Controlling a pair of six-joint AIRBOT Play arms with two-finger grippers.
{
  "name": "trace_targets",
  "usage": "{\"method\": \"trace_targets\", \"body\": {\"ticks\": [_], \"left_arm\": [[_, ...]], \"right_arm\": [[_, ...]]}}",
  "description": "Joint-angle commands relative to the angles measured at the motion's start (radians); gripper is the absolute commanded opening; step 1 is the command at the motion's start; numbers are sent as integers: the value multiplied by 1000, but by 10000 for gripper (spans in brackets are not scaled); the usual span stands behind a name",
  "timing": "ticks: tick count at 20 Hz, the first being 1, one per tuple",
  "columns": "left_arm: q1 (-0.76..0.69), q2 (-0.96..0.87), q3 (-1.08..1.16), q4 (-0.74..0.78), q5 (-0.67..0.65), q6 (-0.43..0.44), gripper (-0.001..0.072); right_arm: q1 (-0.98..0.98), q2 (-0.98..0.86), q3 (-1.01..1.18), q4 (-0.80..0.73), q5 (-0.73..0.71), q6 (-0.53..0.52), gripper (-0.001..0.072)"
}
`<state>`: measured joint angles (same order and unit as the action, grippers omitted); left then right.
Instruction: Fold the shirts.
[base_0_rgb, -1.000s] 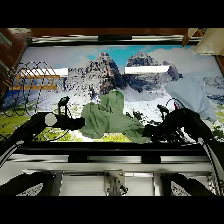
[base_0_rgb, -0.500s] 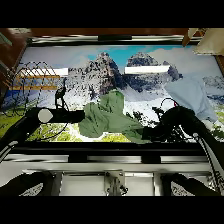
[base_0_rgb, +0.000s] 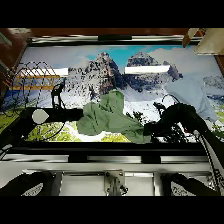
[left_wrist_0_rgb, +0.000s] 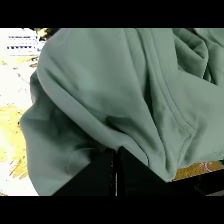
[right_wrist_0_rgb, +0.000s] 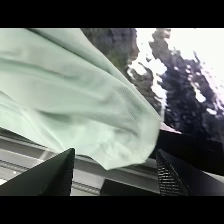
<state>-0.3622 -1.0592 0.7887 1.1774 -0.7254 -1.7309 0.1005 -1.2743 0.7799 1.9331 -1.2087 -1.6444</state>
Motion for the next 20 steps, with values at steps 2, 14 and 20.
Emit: {"method": "trace_targets", "body": {"ticks": [2, 14, 20], "left_arm": [[1, 7, 3, 0, 9, -2, 29], [3, 181, 548, 63, -11, 204, 29], [2, 288, 1105, 79, 18, 135, 29]], "right_arm": [[32, -61, 2, 13, 27, 6, 624], [51, 312, 460, -171, -105, -257, 72], [51, 631, 944, -301, 201, -137, 72]]}}
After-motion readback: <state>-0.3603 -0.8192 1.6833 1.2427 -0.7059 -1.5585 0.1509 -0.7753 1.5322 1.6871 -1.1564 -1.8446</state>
